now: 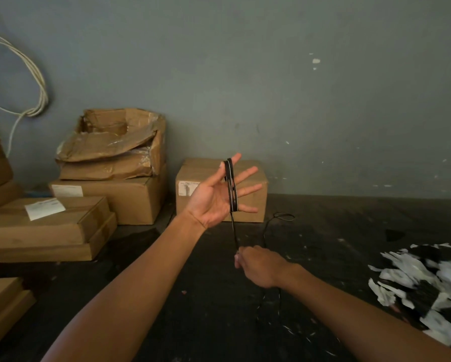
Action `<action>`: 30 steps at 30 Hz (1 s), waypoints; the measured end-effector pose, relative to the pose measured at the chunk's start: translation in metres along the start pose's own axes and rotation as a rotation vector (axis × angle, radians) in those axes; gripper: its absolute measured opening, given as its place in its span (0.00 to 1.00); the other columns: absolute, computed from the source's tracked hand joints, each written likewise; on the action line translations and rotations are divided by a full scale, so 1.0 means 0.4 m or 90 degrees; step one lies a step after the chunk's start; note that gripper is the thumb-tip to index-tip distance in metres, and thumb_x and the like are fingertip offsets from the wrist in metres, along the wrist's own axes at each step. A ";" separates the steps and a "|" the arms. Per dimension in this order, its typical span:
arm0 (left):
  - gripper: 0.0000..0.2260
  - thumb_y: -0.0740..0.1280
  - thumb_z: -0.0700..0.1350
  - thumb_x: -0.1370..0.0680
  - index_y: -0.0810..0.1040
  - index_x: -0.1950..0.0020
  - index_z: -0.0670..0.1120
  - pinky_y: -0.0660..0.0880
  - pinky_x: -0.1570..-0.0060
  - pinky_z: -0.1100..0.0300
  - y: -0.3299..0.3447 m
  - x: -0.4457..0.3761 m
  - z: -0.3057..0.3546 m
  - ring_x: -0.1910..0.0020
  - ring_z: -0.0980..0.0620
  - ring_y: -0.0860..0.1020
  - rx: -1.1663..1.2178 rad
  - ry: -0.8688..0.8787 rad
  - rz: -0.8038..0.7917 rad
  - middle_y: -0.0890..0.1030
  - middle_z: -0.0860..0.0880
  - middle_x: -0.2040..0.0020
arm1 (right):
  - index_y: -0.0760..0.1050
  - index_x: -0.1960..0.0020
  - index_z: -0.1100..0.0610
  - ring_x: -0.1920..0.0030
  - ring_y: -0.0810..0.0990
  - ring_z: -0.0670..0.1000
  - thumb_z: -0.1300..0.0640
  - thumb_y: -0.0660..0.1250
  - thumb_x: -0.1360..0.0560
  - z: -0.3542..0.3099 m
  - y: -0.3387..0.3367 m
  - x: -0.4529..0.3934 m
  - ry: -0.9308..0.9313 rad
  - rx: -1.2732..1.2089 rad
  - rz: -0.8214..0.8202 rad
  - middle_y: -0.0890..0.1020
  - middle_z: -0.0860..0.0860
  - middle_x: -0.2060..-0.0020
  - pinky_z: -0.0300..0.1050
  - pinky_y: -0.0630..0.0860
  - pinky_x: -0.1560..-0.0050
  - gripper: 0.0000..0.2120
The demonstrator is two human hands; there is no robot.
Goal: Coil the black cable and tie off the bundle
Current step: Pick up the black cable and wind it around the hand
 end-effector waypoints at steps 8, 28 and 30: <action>0.16 0.53 0.54 0.18 0.72 0.32 0.58 0.57 0.36 0.25 -0.130 0.020 -0.010 0.28 0.37 0.67 -0.173 -0.060 0.101 0.73 0.47 0.29 | 0.76 0.44 0.52 0.51 0.80 0.50 0.50 0.54 0.17 -0.054 -0.078 0.067 -0.034 0.065 0.022 0.80 0.52 0.51 0.54 0.78 0.45 0.13; 0.14 0.62 0.50 0.22 0.80 0.39 0.51 0.56 0.33 0.26 -0.098 0.059 -0.090 0.28 0.40 0.67 -0.242 -0.153 0.045 0.77 0.45 0.33 | 0.80 0.49 0.48 0.65 0.74 0.40 0.46 0.68 0.23 -0.116 -0.382 0.115 -0.153 0.159 0.271 0.82 0.44 0.61 0.41 0.70 0.64 0.07; 0.16 0.65 0.51 0.24 0.79 0.37 0.51 0.54 0.33 0.25 -0.088 0.071 -0.101 0.26 0.38 0.63 -0.253 -0.206 0.021 0.73 0.44 0.29 | 0.80 0.51 0.48 0.60 0.79 0.45 0.46 0.69 0.24 -0.089 -0.412 0.109 -0.135 0.164 0.294 0.83 0.45 0.58 0.46 0.76 0.57 0.07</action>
Point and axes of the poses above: each hand's wrist, its own x-axis away from the middle knuckle, its own y-axis out of the palm, z = x × y, the point moved 8 cm from there along -x, towards the middle knuckle
